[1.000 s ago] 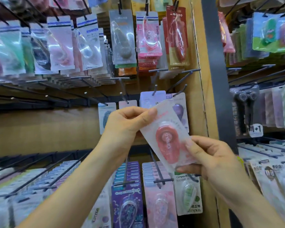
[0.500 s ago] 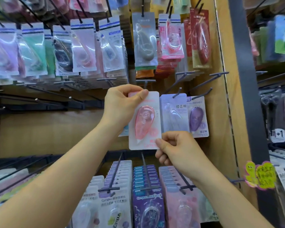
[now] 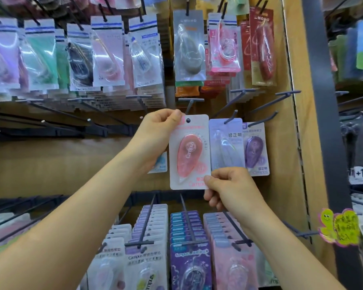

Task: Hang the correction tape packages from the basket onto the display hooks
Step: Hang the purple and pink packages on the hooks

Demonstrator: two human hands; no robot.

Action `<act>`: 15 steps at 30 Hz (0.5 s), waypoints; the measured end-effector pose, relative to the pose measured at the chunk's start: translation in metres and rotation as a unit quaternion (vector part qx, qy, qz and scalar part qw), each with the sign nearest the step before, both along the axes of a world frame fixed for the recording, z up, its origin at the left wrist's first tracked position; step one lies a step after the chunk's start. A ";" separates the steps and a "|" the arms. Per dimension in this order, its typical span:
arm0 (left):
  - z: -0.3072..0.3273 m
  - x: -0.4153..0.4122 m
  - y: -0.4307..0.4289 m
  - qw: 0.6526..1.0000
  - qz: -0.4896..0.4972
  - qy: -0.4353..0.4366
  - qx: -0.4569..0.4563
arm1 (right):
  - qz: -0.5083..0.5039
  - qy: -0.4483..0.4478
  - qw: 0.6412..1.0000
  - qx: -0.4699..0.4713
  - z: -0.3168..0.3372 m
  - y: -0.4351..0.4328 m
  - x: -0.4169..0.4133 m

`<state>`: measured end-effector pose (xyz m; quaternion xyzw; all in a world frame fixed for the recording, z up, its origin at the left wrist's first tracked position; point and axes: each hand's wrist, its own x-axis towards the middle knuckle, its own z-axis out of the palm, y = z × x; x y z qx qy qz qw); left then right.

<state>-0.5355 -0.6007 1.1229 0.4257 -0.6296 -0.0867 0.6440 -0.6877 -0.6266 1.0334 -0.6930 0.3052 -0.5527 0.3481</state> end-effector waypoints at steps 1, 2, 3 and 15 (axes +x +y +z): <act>0.000 0.000 -0.001 1.000 0.022 -0.010 -0.006 | -0.002 -0.004 1.000 -0.002 0.000 0.001 0.001; -0.001 0.000 -0.003 0.999 0.042 -0.017 -0.009 | -0.003 -0.008 1.000 -0.002 0.000 0.002 0.001; -0.001 -0.001 -0.005 0.998 0.054 -0.018 -0.010 | -0.001 -0.012 1.000 -0.002 0.000 0.004 0.001; -0.022 0.024 -0.012 0.993 0.057 -0.012 0.099 | -0.031 0.017 0.999 -0.025 0.001 -0.005 0.000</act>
